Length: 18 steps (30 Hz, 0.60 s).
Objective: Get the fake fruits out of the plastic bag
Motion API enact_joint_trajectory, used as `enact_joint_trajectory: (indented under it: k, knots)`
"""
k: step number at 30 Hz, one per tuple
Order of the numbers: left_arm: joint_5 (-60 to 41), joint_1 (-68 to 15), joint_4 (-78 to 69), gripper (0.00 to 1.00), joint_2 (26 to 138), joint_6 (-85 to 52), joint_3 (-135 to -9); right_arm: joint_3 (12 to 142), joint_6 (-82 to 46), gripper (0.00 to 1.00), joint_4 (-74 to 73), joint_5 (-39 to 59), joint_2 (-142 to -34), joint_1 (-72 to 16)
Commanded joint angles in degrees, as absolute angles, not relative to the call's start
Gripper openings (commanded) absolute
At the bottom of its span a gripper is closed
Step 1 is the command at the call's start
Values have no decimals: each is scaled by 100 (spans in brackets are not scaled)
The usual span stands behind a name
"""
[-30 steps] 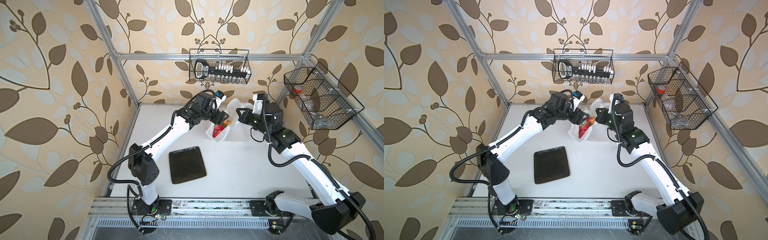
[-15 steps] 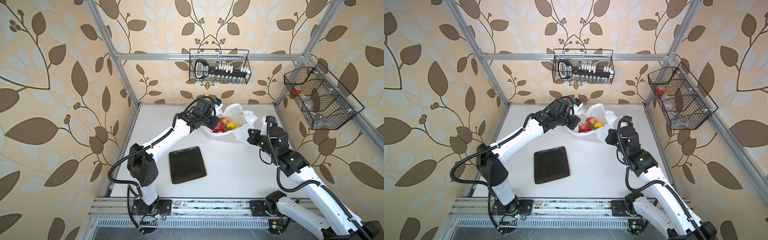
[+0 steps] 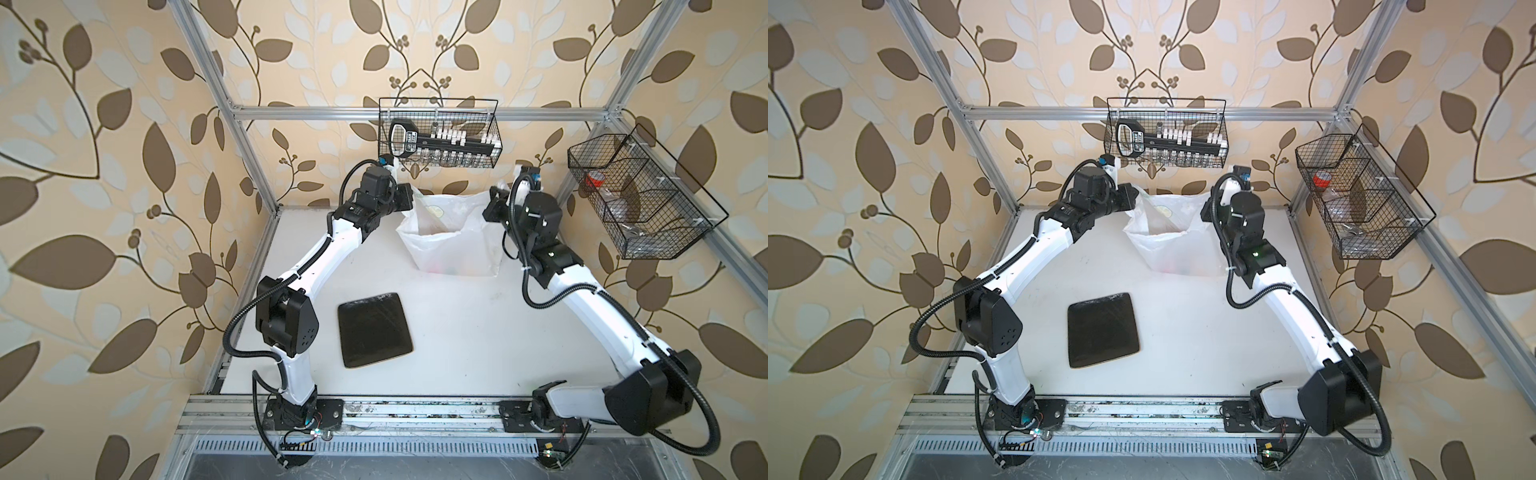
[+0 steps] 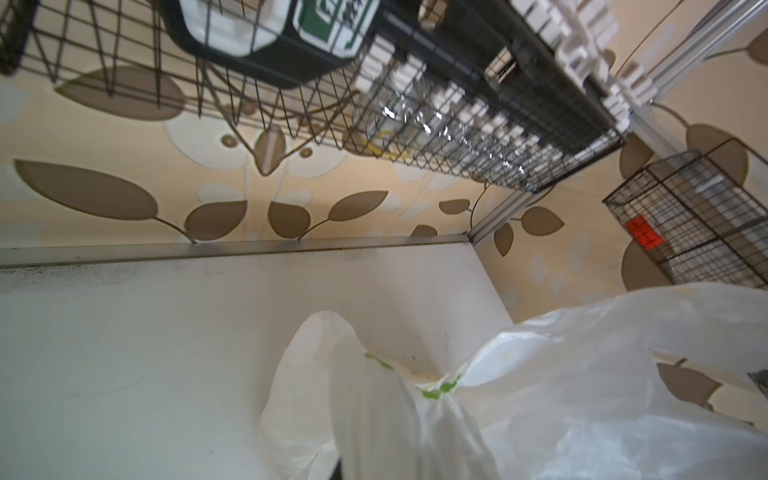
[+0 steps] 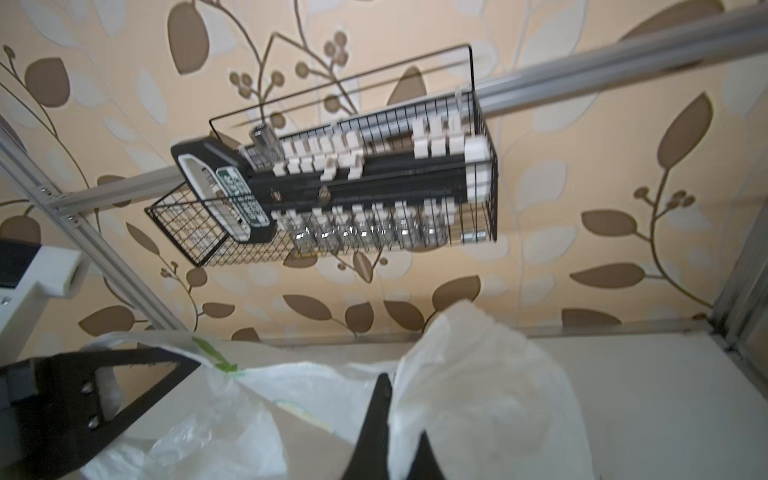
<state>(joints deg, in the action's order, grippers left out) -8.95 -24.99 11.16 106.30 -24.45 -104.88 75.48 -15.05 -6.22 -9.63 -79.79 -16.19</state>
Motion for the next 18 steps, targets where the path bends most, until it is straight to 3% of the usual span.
enact_joint_trajectory:
  k: [1,10,18]
  knots:
    - [-880,-2398,375,0,10710,-2805,-10928,8221,-688,0,-1321,-484,-8369,-1491]
    - [-1306,-2197,-348,0,10866,-2771,-10767,7812,-515,0,-1743,114,-8098,-1152]
    - [-1592,-2469,-958,0,9276,-2984,-8120,5341,-1274,0,-375,330,-5958,-1154]
